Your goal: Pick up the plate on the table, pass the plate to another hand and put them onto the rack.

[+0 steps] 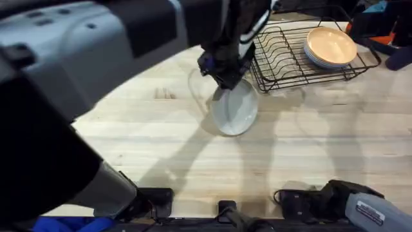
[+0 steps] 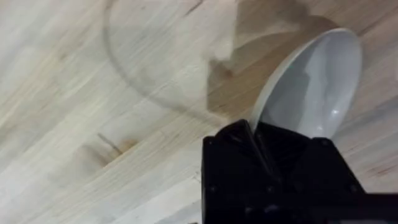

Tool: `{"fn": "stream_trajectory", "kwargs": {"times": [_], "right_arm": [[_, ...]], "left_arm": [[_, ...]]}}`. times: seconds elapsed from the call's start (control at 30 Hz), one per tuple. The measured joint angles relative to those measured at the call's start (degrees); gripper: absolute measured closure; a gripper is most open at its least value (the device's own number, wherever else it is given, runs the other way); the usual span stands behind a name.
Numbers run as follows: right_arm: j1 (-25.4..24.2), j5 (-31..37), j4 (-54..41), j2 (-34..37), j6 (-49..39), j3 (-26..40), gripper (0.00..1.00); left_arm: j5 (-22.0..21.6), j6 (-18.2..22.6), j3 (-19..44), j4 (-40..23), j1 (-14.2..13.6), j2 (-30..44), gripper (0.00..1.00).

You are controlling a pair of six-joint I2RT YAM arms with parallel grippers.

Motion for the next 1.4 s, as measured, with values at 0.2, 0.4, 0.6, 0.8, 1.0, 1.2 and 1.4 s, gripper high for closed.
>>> {"fn": "stream_trajectory", "kwargs": {"times": [0.2,0.4,0.6,0.8,1.0,1.2,1.4], "right_arm": [[0.0,0.0,0.0,0.0,0.0,0.0,0.006],[0.0,-1.3,0.0,0.0,0.0,0.0,0.006],[1.2,-8.9,0.0,0.0,0.2,0.0,0.007],[4.7,-15.4,0.0,0.0,0.2,0.0,0.006],[10.4,-17.3,0.0,1.8,0.2,0.0,0.006],[16.0,-17.9,0.1,5.9,0.2,0.0,0.007],[20.8,-17.9,0.1,7.6,0.2,0.0,0.006]], "left_arm": [[-0.4,0.6,0.0,0.0,2.9,-2.3,0.959],[0.5,0.8,0.0,0.7,5.9,-3.5,0.959],[5.1,0.8,0.0,2.4,9.3,-5.2,0.959],[11.7,0.8,0.0,3.7,13.5,-6.3,0.959],[17.9,0.8,0.0,3.9,17.5,-6.4,0.959],[25.0,0.8,0.0,6.3,21.3,-6.4,0.959],[29.6,0.8,0.0,9.8,25.3,-6.4,0.959]]}}
